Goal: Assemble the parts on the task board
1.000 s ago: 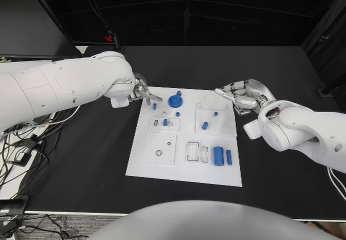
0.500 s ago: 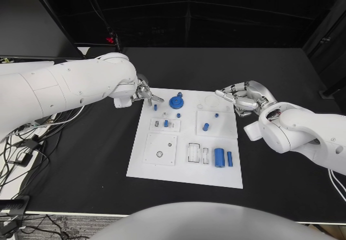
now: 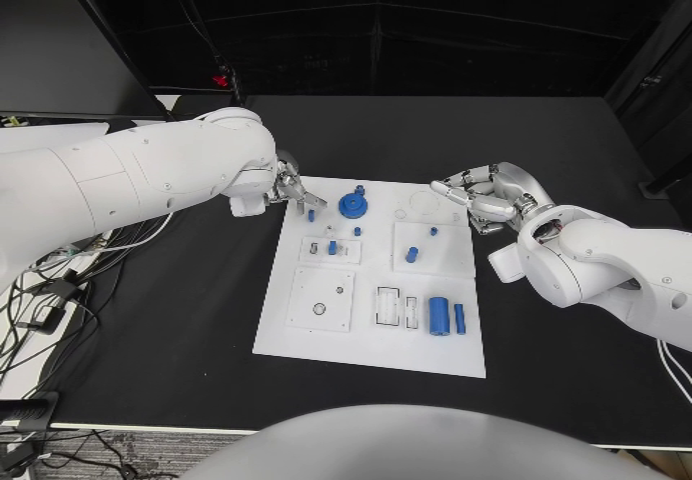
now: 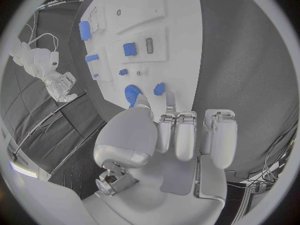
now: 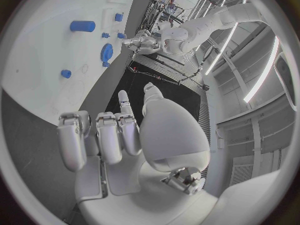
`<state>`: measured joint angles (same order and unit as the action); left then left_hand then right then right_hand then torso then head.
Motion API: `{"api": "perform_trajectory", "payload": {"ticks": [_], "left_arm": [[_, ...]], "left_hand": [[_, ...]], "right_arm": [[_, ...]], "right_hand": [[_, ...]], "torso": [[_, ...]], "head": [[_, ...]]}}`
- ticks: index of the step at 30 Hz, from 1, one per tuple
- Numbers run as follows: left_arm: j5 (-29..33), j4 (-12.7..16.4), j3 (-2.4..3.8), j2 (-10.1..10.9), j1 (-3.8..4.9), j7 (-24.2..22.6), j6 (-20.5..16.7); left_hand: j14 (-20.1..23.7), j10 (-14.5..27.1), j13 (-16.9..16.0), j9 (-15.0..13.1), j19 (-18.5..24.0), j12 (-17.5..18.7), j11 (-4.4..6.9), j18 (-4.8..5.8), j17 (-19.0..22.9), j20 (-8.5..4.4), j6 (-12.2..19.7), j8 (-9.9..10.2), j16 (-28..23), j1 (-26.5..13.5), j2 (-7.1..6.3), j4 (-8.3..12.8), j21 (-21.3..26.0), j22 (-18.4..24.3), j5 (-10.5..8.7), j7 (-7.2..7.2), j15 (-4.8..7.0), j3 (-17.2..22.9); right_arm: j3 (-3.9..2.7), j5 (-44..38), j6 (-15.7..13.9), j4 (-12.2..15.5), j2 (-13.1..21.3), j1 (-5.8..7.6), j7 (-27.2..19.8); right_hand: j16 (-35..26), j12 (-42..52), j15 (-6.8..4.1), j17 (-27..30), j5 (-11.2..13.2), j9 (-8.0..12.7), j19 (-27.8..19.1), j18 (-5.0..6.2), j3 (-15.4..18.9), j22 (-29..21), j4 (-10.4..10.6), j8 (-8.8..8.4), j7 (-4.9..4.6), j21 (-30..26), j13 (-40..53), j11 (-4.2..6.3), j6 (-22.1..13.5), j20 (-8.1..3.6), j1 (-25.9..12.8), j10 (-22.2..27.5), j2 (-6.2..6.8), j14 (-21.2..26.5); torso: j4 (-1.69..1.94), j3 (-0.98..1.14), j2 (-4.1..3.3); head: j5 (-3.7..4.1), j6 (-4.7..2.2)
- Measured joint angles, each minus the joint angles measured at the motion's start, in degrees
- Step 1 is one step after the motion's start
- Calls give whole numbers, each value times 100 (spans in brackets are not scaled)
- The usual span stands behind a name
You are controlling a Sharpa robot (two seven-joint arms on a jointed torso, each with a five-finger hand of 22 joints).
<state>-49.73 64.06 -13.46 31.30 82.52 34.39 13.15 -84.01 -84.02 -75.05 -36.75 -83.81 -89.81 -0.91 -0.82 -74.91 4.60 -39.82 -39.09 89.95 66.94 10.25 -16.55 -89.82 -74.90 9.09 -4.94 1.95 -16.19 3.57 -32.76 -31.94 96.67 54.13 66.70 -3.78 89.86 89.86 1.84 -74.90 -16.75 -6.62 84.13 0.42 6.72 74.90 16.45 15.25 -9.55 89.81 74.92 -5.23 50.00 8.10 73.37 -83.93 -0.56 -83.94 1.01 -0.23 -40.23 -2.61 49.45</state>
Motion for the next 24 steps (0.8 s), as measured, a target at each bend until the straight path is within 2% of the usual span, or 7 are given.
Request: {"api": "perform_trajectory", "payload": {"ticks": [12, 18, 24], "left_arm": [[-5, -79, 0, -99, -54, -38, 110], [-7, -101, 0, -108, -63, -48, 167], [-8, -115, 0, -121, -66, -55, 216]], "left_hand": [[0, 11, -5, 63, 0, -34, -11, 0, 0, 0, 0, 16, 0, 178, 53, -1, 0, 0, 54, 0, 0, 31], [2, 31, -10, 136, 0, -59, -31, 0, 0, 0, -66, 54, 0, 328, 105, -10, 0, 0, 273, 0, -3, 70], [11, 42, -18, 176, 0, -43, -42, 0, 0, 0, -135, 54, 0, 370, 144, -17, 0, 0, 368, 29, -13, 78]], "right_arm": [[0, 0, 0, -3, -1, 0, 0], [0, 0, 0, -3, -1, 0, 0], [0, 0, 0, -5, 0, 0, 1]], "right_hand": [[0, 0, 0, 0, 0, 0, 0, -1, 0, 0, 0, 0, 0, 0, 0, 0, 0, 0, 0, 0, 0, 0], [0, 0, 0, 0, 0, 0, 0, 0, 0, 0, 0, 0, 0, 0, 0, 0, 0, 0, 0, 0, 0, 0], [0, 0, 0, 0, 0, -6, 0, 0, 0, 0, 0, 35, -21, 0, 0, 0, -21, 0, 0, 0, 0, 0]], "torso": [[1, 1, 0], [2, 1, 1], [3, 1, 1]], "head": [[25, 33], [41, 51], [57, 54]]}}
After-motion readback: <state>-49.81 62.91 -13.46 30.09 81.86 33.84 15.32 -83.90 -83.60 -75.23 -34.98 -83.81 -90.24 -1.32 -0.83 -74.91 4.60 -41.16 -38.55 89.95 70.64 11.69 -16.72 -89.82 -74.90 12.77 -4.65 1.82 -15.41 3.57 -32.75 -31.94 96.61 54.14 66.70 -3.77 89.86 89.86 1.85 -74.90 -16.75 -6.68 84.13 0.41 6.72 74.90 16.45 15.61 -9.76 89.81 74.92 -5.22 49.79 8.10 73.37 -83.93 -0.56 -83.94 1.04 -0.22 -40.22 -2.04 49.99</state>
